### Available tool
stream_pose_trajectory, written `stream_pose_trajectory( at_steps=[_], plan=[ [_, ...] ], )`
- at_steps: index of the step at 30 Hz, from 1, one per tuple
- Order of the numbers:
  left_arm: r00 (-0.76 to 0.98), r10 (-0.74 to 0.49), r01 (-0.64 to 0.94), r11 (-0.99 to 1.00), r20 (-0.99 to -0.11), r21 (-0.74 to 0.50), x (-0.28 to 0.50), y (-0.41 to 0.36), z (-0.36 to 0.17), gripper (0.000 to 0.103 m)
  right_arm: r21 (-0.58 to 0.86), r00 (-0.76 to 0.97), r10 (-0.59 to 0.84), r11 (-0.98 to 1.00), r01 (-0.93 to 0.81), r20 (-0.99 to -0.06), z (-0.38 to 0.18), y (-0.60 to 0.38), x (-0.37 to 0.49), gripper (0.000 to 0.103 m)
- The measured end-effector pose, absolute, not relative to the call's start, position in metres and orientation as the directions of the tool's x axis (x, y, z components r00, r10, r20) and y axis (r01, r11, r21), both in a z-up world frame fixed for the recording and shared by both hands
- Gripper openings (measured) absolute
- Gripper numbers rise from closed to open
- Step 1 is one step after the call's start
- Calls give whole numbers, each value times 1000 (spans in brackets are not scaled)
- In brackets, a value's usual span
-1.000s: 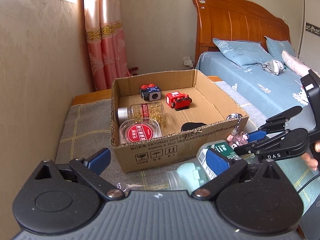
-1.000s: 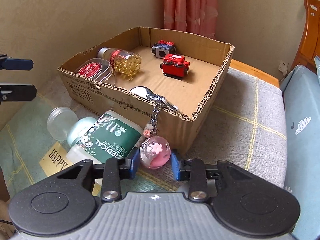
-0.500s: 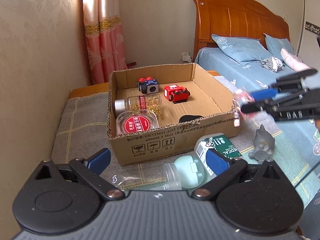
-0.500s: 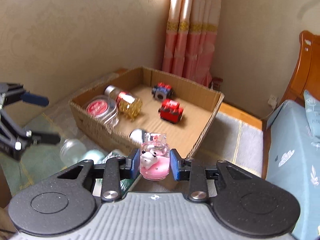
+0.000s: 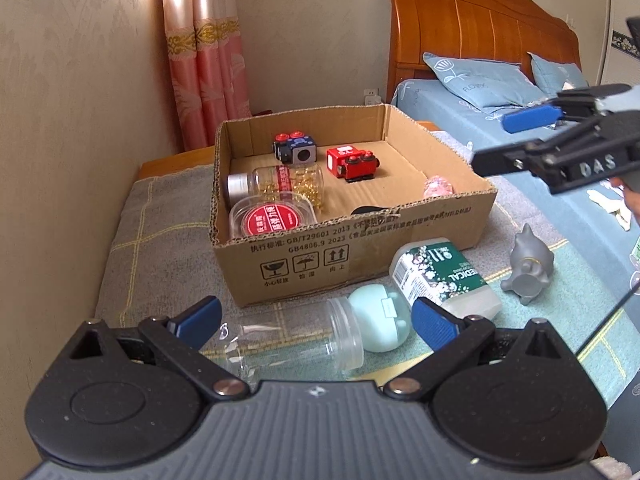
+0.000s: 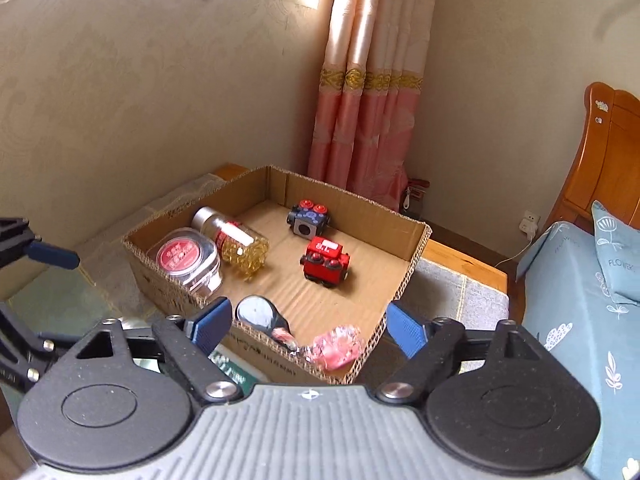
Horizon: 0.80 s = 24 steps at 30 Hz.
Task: Organize rigid objects
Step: 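Move left tool to the clear plastic jar while right tool approaches the grey cat figurine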
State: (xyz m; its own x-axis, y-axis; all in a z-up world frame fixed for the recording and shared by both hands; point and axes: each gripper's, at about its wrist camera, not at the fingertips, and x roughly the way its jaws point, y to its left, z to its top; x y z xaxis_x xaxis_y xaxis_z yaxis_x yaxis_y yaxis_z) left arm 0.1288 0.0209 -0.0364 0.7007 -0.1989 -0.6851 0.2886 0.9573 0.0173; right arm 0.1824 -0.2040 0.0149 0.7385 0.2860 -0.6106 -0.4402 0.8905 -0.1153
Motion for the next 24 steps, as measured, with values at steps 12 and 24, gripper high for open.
stream_pose_trajectory(
  at_steps=[12, 24],
  plan=[
    [687, -163, 253, 967, -708, 22, 129, 29, -52, 101, -35, 680, 258, 922, -386, -686, -28, -237, 163, 103],
    [666, -171, 242, 970, -726, -7, 130, 34, -62, 101, 139, 588, 298, 943, -301, -752, -69, -252, 150, 103]
  ],
)
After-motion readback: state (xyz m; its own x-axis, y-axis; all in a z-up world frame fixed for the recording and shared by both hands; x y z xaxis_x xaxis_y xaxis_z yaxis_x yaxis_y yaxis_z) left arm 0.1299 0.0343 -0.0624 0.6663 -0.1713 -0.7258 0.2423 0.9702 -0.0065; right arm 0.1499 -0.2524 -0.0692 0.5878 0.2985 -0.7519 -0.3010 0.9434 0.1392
